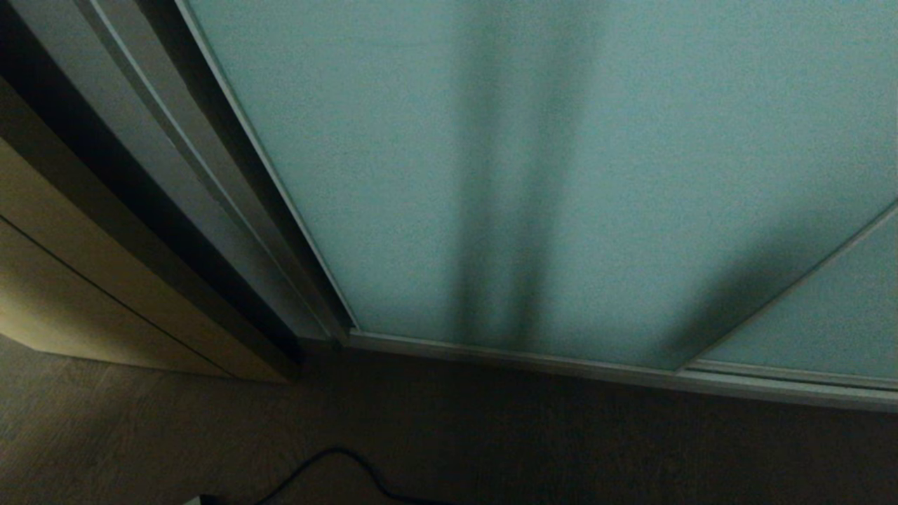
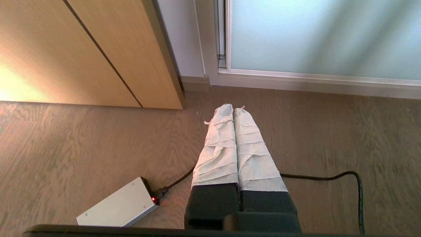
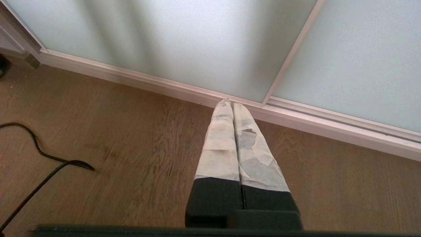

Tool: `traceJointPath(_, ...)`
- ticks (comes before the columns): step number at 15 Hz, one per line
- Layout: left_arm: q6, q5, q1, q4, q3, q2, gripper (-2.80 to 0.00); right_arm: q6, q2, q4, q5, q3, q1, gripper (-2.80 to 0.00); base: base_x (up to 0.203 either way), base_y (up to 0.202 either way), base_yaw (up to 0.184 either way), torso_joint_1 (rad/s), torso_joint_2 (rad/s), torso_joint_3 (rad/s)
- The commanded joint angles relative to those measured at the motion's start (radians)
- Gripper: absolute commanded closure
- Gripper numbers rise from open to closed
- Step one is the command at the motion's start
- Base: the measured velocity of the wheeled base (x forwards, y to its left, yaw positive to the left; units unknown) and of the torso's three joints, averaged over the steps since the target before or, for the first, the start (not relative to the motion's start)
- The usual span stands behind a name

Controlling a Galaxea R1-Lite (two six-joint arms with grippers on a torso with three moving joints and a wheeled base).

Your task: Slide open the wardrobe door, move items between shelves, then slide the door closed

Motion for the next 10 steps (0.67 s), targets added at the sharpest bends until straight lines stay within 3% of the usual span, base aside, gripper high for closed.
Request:
traceJointPath(1,0.001,0.000,-0.001,0.001,0.000,0.004,0.00,0.001,0.000,0.000,0.000,0.000,0.000,0.00,0.000,0.000,0.000,0.000,0.00,0.000)
traceJointPath(10,0.001,0.000,0.000,0.001,0.000,0.004,0.00,0.064,0.000,-0.004,-0.020,0.000,0.000,0.00,0.000,0.000,0.000,0.000,0.00,0.000)
